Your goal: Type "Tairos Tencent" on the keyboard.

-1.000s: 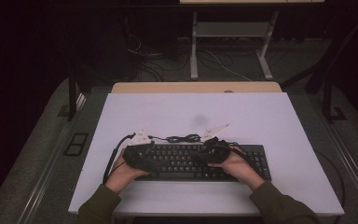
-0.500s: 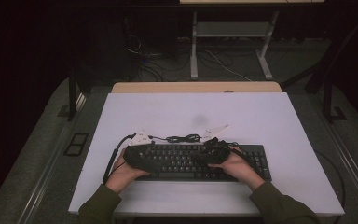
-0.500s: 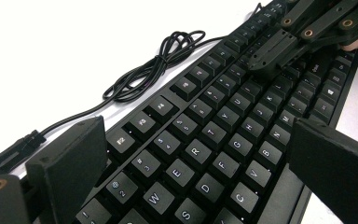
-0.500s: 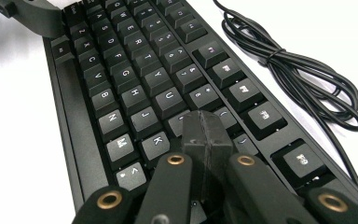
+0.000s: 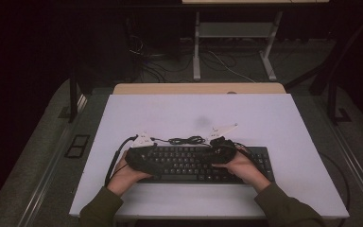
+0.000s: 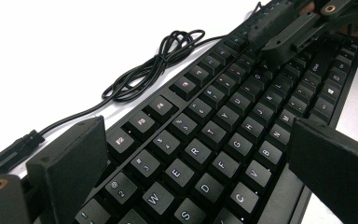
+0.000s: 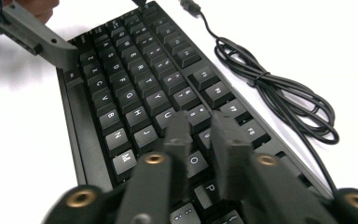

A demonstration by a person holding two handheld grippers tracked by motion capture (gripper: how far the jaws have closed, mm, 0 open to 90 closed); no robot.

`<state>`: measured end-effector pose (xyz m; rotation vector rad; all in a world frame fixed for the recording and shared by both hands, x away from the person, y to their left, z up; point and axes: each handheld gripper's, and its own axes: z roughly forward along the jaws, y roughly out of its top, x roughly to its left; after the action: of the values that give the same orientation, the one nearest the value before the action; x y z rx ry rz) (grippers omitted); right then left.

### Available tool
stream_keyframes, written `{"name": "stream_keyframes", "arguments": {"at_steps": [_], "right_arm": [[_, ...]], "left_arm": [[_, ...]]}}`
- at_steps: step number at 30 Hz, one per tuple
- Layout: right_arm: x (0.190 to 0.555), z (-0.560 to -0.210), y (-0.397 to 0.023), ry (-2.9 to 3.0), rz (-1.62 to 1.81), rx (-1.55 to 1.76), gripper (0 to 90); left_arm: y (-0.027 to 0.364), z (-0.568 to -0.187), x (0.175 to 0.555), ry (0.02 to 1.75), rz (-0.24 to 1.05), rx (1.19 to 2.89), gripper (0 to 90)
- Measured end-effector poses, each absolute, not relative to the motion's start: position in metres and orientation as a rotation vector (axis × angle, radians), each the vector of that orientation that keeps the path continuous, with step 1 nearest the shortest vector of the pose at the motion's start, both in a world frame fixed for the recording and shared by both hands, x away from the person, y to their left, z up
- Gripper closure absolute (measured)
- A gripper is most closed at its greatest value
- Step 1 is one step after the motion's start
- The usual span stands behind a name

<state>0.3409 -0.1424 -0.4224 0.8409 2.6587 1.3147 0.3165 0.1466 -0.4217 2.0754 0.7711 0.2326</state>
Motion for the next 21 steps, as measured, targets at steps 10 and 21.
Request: {"name": "stream_keyframes", "arguments": {"at_steps": [10, 21], "right_arm": [[0.3417, -0.4178, -0.1476, 2.582, 1.334, 0.859, 37.9], [0.3427, -0.4170, -0.1506, 2.551, 1.320, 0.880, 31.0]], "left_arm": [[0.1461, -0.4219, 0.3164, 0.772, 0.232, 2.077, 5.2], [0.1467, -0.4217, 0.3164, 0.766, 0.231, 2.075, 6.0]]}}
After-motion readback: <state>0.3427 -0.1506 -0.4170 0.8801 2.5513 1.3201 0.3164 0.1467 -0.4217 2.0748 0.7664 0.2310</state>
